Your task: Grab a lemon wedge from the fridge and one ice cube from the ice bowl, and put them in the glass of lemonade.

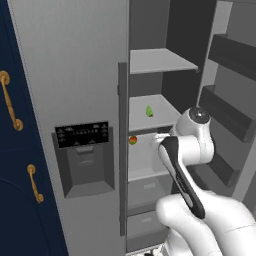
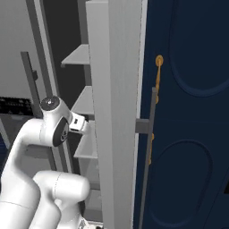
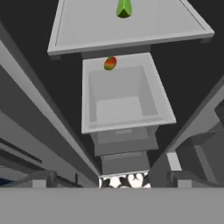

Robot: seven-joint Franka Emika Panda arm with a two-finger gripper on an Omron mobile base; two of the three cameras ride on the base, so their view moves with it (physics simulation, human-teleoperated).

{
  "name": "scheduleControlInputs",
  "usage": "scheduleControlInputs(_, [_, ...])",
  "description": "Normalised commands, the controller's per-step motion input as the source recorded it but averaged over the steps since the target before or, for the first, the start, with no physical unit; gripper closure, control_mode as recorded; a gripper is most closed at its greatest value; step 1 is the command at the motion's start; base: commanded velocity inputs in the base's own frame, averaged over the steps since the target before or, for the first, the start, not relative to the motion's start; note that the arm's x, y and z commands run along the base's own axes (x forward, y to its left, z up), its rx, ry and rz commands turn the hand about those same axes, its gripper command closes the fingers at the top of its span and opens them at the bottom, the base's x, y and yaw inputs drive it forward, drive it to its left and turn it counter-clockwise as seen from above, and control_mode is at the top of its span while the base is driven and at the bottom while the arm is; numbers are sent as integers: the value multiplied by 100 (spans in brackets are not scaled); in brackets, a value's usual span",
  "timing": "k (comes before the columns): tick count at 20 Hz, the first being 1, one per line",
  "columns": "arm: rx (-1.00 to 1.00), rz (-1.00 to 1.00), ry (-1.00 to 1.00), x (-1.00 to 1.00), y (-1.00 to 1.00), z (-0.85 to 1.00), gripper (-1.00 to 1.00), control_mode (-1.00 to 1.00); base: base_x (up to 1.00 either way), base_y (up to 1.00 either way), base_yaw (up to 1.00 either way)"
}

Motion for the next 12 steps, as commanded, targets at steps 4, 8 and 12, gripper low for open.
scheduleControlInputs(4, [0, 0, 0, 60, -23, 5, -100, -100, 0, 0, 0])
scheduleControlInputs(8, [0, 0, 0, 61, -21, 16, -100, -100, 0, 0, 0])
scheduleControlInputs(12, [0, 0, 0, 71, -11, 14, -100, -100, 0, 0, 0])
